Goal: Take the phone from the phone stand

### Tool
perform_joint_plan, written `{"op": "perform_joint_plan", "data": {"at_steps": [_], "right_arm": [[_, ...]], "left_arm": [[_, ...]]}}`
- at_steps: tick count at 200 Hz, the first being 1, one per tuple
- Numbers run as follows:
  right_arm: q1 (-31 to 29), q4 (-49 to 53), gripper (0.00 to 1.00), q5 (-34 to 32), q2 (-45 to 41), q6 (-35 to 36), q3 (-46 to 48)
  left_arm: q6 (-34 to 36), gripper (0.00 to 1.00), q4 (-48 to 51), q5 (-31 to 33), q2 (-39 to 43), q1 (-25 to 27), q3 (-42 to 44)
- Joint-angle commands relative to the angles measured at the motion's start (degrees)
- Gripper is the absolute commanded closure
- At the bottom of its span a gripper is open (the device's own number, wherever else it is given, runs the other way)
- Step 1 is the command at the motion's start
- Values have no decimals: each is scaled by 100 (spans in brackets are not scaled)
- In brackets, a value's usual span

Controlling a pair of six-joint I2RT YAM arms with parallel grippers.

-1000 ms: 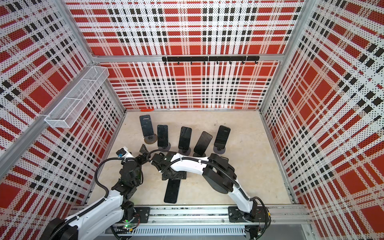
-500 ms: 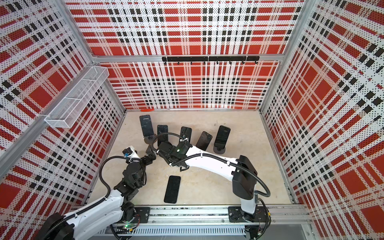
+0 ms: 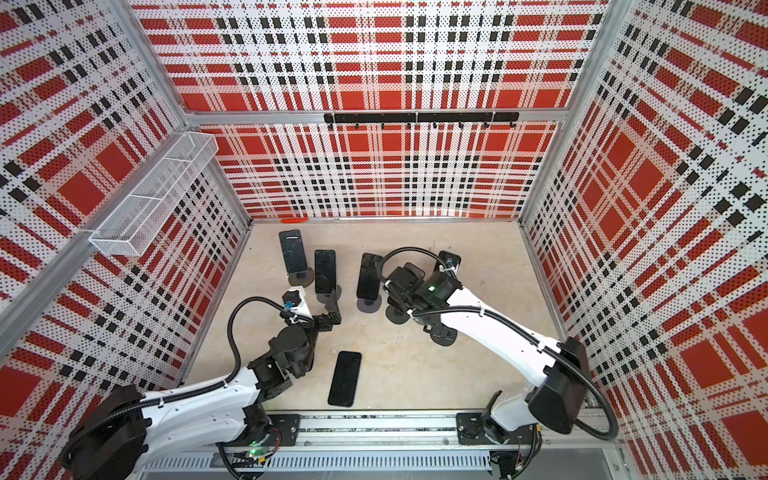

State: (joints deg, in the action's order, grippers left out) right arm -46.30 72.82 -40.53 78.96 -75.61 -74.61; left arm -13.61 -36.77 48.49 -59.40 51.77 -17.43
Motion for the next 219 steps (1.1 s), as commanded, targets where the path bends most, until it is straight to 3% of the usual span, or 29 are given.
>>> {"op": "perform_joint_plan", "data": {"at_steps": [1,49,193,219], "right_arm": [[470,-502,8,460,-650,514,540],[912,-1099,1,940,-1216,1307,1531],[1185,-2269,0,2003,-141,2170,1942],[1251,-2425,0,1934,-11,2310,2127]], "left_arm": [[279,2,-126,171,-396,181,-243],[292,2,-637,150,-542,309,-118],[683,2,-1091,279,-540,316,88],[675,2,-1088,295,-392,324,138]]}}
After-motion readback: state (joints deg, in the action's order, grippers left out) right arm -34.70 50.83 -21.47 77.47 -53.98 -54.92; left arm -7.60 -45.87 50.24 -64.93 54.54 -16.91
